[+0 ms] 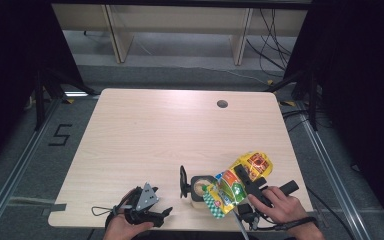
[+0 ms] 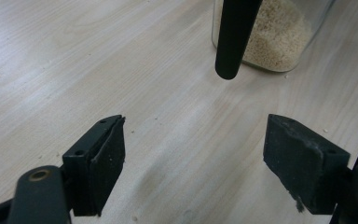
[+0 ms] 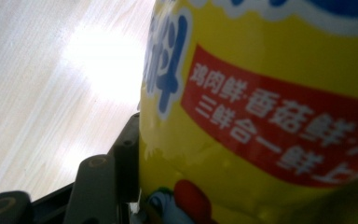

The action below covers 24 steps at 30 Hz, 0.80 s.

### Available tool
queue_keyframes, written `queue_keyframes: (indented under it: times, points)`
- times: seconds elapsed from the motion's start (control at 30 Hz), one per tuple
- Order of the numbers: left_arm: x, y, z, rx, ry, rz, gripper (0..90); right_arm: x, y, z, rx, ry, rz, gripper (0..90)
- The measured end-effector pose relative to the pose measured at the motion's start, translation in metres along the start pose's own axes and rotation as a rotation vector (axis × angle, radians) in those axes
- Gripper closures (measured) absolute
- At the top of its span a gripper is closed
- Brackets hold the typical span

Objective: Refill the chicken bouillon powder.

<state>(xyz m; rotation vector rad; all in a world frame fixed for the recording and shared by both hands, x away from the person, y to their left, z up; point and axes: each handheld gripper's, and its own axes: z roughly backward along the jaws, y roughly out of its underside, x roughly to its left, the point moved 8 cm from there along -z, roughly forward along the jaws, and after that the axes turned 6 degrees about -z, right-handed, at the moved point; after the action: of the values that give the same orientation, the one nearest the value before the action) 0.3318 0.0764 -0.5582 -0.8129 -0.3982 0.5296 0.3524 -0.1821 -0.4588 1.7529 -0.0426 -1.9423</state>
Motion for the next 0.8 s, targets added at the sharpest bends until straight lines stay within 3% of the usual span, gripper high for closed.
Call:
queue_keyframes:
  times: [0.07, 0.1, 0.13, 0.17, 0.3, 0.33, 0.37, 0.47, 0.57, 0.6, 0.73, 0.77, 0.8]
  points:
    - [0.0006, 0.0000, -0.0006, -0.001, -0.001, -0.007, 20.5, -0.0008, -0.0013, 0.0004, -0.002, -0.012, 0.014, 45.4]
    - [0.0003, 0.0003, -0.0003, 0.005, 0.002, -0.007, 20.5, 0.0028, 0.0010, 0.0022, 0.024, -0.019, -0.027, 45.7]
    - [0.0009, 0.0011, 0.0007, 0.019, 0.002, -0.020, 20.5, 0.0031, 0.0010, 0.0018, 0.026, -0.030, -0.019, 46.4]
    - [0.0000, 0.0005, 0.0003, 0.009, -0.001, -0.014, 20.5, -0.0010, -0.0008, 0.0006, 0.002, -0.002, 0.013, 46.7]
    - [0.0010, 0.0010, 0.0003, 0.017, -0.004, -0.023, 20.5, 0.0002, 0.0009, -0.0002, 0.002, 0.001, 0.007, 47.0]
    - [0.0014, 0.0006, 0.0003, 0.015, -0.003, -0.040, 20.5, 0.0010, 0.0011, 0.0002, 0.006, 0.007, -0.021, 47.0]
    - [0.0013, 0.0000, -0.0001, 0.008, -0.002, -0.043, 20.5, 0.0006, 0.0008, -0.0013, -0.006, -0.015, 0.016, 47.1]
    - [0.0026, 0.0011, 0.0009, 0.022, -0.003, -0.062, 20.5, -0.0005, 0.0017, -0.0005, 0.002, 0.004, 0.009, 47.1]
    - [0.0021, 0.0006, 0.0005, 0.016, -0.004, -0.053, 20.5, 0.0006, 0.0014, -0.0012, -0.004, -0.015, 0.016, 47.3]
    - [0.0025, 0.0010, 0.0009, 0.021, -0.004, -0.060, 20.5, -0.0004, 0.0021, -0.0004, 0.000, 0.005, 0.004, 47.4]
    - [0.0021, 0.0004, 0.0005, 0.014, -0.004, -0.051, 20.5, -0.0002, 0.0024, -0.0006, -0.001, 0.001, -0.004, 47.4]
    - [0.0014, 0.0007, 0.0005, 0.015, -0.007, -0.037, 20.5, 0.0014, 0.0027, 0.0000, 0.008, 0.004, -0.040, 47.5]
    - [0.0012, 0.0007, 0.0004, 0.014, -0.007, -0.034, 20.5, 0.0015, 0.0029, -0.0002, 0.008, 0.002, -0.044, 47.5]
